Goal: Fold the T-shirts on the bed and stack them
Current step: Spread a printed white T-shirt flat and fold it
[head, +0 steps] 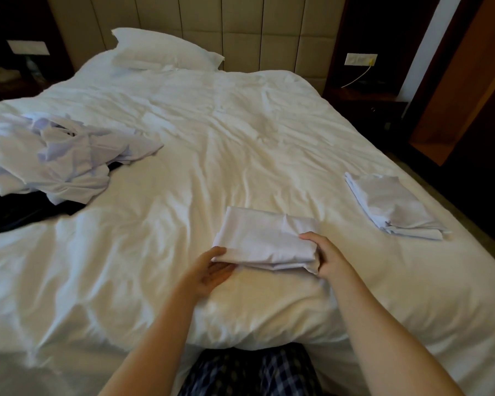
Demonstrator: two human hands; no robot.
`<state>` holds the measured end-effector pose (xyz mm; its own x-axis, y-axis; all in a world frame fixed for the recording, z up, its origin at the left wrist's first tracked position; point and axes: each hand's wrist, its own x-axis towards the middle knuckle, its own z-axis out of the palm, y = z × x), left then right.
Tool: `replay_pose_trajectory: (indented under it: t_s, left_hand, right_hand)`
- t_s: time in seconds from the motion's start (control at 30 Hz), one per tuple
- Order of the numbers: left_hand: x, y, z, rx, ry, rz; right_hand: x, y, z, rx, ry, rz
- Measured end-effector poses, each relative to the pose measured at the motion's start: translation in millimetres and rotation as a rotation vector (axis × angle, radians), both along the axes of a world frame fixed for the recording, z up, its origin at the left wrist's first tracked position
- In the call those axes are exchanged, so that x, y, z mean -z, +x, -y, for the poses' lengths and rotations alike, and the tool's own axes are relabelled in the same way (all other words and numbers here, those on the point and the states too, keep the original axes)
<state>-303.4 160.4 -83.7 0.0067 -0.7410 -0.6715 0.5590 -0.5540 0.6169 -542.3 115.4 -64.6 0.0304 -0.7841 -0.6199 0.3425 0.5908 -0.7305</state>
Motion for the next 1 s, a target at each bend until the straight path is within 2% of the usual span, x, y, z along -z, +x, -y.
replay_pose_trajectory:
  t_s: [0.1, 0.17, 0.33, 0.47, 0.83, 1.0]
  left_hand:
    - [-3, -21, -11, -0.198, -0.061, -0.309]
    - [-6, -40, -17, -0.229, -0.084, -0.387]
    - [-6, -73, -12, -0.121, -0.144, -0.276]
    - [-16, -87, -1, -0.164, -0.214, -0.159]
    - [-73, -153, 61, 0.05, -0.408, -0.121]
    - [-102, -203, 102, 0.164, -0.439, -0.165]
  right_hand:
    - [0, 4, -7, 0.06, -0.047, 0.008]
    - [-1, 6, -10, 0.083, -0.091, -0.059]
    - [-11, -1, -19, 0.047, -0.222, -0.184]
    - [-21, -14, -22, 0.092, -0.29, -0.203]
    - [-55, -81, -12, 0.37, -0.437, -0.078]
    - [-68, -118, 1, 0.538, -0.494, 0.012]
